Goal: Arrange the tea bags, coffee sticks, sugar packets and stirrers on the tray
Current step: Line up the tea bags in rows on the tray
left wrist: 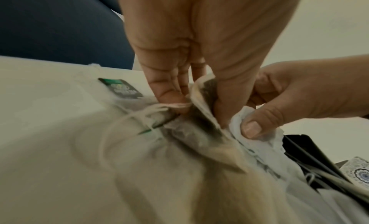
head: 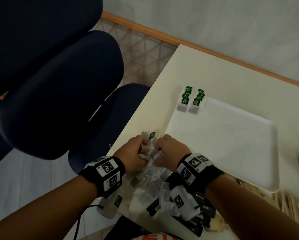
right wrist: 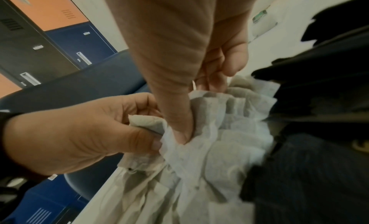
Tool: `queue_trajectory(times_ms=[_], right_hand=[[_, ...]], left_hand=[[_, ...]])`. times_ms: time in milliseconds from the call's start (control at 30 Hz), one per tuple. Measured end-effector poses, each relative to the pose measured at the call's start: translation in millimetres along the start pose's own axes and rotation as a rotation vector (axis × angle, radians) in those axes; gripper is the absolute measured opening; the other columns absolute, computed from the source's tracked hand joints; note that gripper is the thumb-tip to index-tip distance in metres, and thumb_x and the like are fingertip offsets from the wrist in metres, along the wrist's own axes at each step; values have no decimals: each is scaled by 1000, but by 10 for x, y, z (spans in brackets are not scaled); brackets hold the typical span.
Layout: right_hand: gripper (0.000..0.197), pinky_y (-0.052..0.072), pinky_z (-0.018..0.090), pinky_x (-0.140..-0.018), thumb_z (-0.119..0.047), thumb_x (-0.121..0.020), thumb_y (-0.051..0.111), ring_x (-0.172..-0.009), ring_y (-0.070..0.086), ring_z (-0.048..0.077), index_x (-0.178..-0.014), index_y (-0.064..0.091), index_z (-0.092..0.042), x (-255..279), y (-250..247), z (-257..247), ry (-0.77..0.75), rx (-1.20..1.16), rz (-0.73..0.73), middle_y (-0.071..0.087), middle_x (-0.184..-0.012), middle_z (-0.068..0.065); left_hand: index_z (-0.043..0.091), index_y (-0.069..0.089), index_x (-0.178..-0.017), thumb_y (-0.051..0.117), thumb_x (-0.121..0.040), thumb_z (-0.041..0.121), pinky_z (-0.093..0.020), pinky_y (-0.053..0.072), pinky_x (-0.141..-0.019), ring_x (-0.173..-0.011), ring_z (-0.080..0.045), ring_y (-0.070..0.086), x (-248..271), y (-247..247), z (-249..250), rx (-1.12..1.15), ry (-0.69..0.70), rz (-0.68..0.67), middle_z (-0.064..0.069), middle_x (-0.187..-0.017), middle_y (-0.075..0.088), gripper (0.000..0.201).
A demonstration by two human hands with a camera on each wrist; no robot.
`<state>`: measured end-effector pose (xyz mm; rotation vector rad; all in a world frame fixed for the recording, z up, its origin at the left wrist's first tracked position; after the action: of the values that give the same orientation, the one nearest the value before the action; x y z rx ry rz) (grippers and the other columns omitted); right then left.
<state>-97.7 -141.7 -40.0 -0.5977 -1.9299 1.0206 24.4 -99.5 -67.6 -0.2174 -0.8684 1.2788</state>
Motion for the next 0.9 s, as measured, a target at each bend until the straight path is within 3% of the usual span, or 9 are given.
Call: queue_trajectory(times_ms=[100,167,267,333,400,533,700,800,900], right_hand=[[36,40,26,-75,-31,-79,65,-96,54,19,-110,47,-24,28,22,-22,-19,-62,42,52,-110,-3],[42,44,28,-73,-29,-77,67,-89,57,20,-111,41,-25,40,42,-11,-7,-132,53,57,-104,-4],[53,45,28,-78,-30,-76,69,-98,57,19,-122,42,-29,54,49,43,30,-196,8,57,-109,-4],[51,46,29,-83,-29,-76,69,-103,56,18,-123,49,-31,77,10,78,34,-210,-15,58,-112,-4],[43,48,31,-83,-30,-77,70,-100,57,18,-118,56,-28,108,-70,118,29,-226,-18,60,-110,-3],[29,47,22,-72,-30,-75,75,-76,55,5,-102,66,-26,181,-274,245,25,-404,32,62,-94,-9],[21,38,8,-58,-21,-73,80,-55,52,-10,-86,66,-31,245,-497,250,-68,-678,66,61,-66,-23],[22,52,21,-67,-17,-70,83,-68,60,2,-85,69,-25,229,-544,220,-102,-836,13,67,-73,-12],[20,54,36,-79,-19,-70,83,-76,63,14,-81,70,-29,184,-576,225,-102,-900,35,70,-80,-1]], left_hand=[[27,46,-122,73,-75,19,-30,50,-81,-88,-14,57,-16,-4,36,33,2,-30,4,-100,53,55],[19,59,-111,74,-75,17,-24,49,-77,-86,-13,58,-28,-38,107,-17,37,-29,5,-96,52,39],[7,67,-92,72,-74,11,-16,48,-68,-79,-13,59,-37,-76,198,-24,107,-14,3,-88,51,19],[10,65,-78,71,-75,8,-8,41,-57,-67,-2,55,-59,-80,180,43,109,-24,6,-79,55,8],[18,60,-77,70,-78,9,-5,39,-57,-65,2,53,-77,-95,139,149,69,-39,9,-78,58,14],[21,60,-103,63,-86,10,-16,48,-60,-81,-8,59,-91,-183,136,342,29,-45,6,-96,61,20],[16,62,-109,51,-91,2,-31,54,-54,-66,-16,67,-97,-176,235,673,-75,-139,-3,-87,66,25],[16,65,-105,66,-85,17,-38,57,-68,-79,-22,68,-122,-138,343,658,-67,-173,-8,-94,69,20],[2,62,-98,62,-87,33,-31,46,-53,-59,-21,57,-122,-37,478,773,-54,-265,-12,-75,61,33]])
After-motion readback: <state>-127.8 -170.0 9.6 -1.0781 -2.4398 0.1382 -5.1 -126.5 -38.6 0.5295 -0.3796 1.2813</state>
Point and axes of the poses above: each hand's wrist, its own x-axis away from the middle knuckle, its own y-axis out of the palm, z = x × y, the point moved 7 cm from there along -x, towards the middle knuckle
